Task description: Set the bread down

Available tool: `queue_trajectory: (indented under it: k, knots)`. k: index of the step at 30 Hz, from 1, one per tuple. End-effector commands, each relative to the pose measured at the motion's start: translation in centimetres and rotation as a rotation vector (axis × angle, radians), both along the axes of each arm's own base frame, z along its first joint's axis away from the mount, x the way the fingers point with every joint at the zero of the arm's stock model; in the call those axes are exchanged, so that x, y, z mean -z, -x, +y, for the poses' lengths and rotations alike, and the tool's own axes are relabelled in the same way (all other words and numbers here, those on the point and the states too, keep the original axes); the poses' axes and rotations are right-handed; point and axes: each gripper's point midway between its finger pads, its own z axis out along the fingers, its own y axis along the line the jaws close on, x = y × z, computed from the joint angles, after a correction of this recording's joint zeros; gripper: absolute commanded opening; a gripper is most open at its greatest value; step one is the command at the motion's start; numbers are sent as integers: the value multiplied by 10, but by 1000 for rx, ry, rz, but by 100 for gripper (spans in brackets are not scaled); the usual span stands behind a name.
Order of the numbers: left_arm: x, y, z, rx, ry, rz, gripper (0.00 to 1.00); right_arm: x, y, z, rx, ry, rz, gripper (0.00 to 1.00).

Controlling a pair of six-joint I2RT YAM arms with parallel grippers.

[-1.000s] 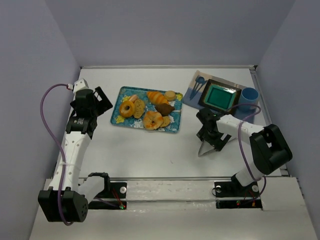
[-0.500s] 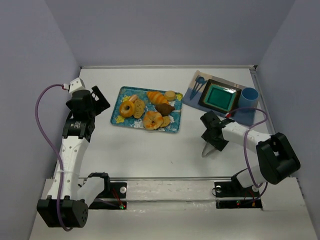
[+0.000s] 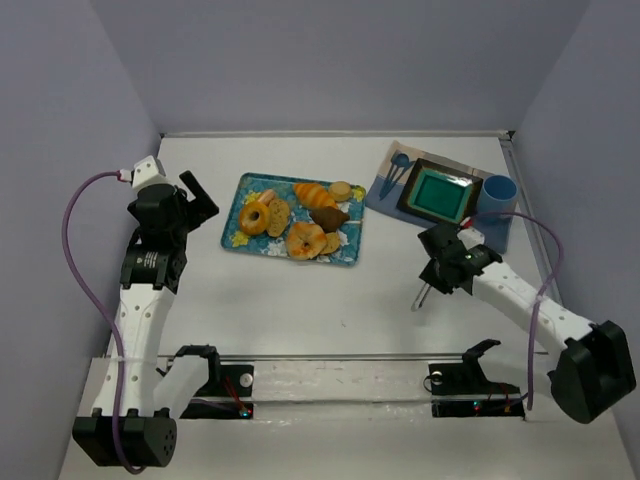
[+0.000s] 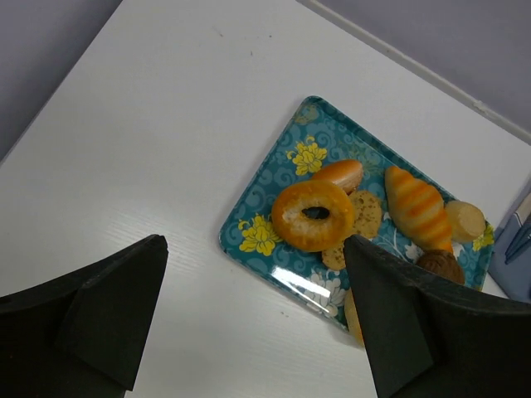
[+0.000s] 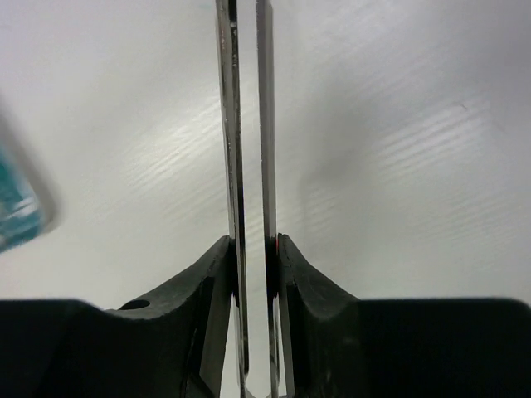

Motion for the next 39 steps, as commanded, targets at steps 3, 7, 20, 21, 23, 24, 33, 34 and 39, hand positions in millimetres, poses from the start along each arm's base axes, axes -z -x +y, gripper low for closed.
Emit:
queue_trajectory:
  k: [3, 7, 20, 21, 23, 24, 33, 34, 39]
  knots:
    - [-30, -7, -6, 29, 20, -102, 99, -124, -23, 57, -508, -136, -327, 31]
    - [-31, -6, -5, 30, 14, -113, 99, -176, -11, 112, -883, -301, -484, 35]
    - [-17, -6, -9, 54, 18, -84, 99, -178, -22, 150, -1281, -220, -414, 52]
    - [-17, -7, -9, 54, 18, -84, 99, -181, -26, 151, -1282, -213, -421, 53]
    - [-16, -7, -10, 56, 17, -79, 99, -172, -29, 159, -1306, -221, -385, 54]
    - [-16, -7, -9, 55, 16, -79, 99, -173, -32, 160, -1302, -218, -381, 55]
    - [-14, -7, -9, 53, 17, -76, 99, -136, -49, 171, -1227, -246, -240, 58]
    - [-14, -7, -9, 53, 17, -76, 99, -135, -49, 172, -1228, -251, -236, 58]
    - [-10, -7, -9, 53, 17, -66, 99, -125, -43, 183, -1268, -304, -200, 58]
